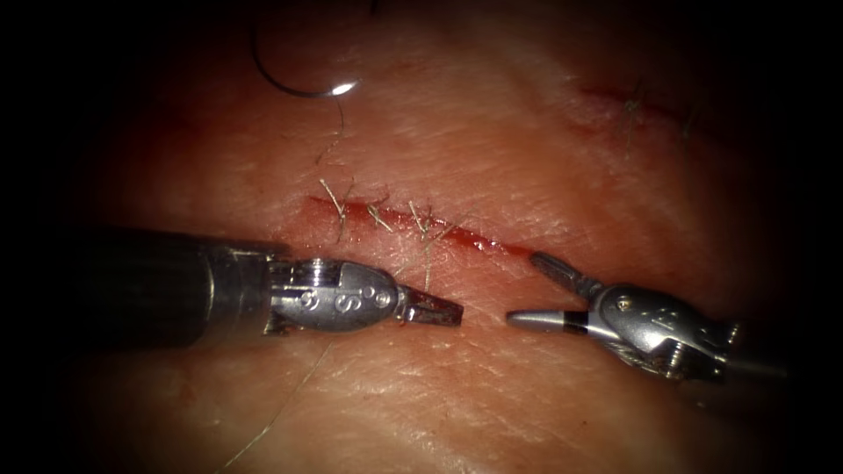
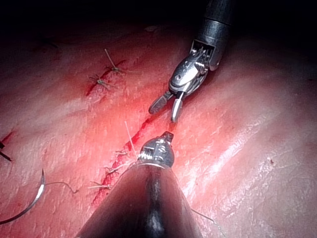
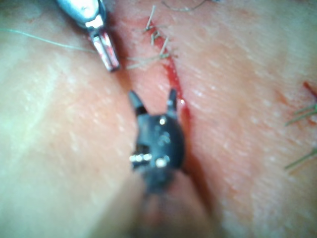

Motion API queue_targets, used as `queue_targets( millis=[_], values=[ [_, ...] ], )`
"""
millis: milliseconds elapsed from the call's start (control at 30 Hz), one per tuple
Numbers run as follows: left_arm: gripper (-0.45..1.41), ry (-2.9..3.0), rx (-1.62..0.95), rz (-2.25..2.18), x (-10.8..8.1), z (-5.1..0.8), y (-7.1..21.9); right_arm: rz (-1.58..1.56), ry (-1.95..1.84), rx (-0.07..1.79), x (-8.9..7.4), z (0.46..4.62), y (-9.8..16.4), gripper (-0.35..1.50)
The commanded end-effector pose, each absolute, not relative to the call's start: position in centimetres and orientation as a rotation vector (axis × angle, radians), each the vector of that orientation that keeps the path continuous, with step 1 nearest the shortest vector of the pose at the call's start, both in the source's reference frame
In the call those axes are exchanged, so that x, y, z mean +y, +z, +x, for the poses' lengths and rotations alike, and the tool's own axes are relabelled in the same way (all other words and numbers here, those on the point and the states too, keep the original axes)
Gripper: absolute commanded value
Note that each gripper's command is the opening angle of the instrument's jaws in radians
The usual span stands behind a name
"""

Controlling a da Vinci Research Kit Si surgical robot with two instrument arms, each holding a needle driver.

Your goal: Wound Closure

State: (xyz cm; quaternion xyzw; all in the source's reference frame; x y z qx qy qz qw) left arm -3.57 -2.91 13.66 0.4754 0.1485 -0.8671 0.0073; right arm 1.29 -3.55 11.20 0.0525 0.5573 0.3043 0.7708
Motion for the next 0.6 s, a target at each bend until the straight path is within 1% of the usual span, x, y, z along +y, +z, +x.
queue_targets(
  millis=[33, 200, 300, 600],
  values=[
    [-0.45, -2.712, 0.462, 1.487, -2.92, -3.57, 13.68, 0.121, 0.657, 1.213, -3.6, 1.36, 11.24, 1.45],
    [-0.45, -2.728, 0.45, 1.481, -2.78, -3.38, 13.55, 0.154, 0.633, 1.234, -3.63, 1.43, 11.21, 1.45],
    [-0.45, -2.747, 0.445, 1.477, -2.64, -3.26, 13.45, 0.118, 0.546, 1.228, -3.63, 1.53, 11.14, 1.43],
    [-0.45, -2.76, 0.405, 1.488, -2.43, -3.13, 13.35, -0.063, 0.346, 1.214, -3.52, 2.01, 11.02, 1.43]
  ],
)
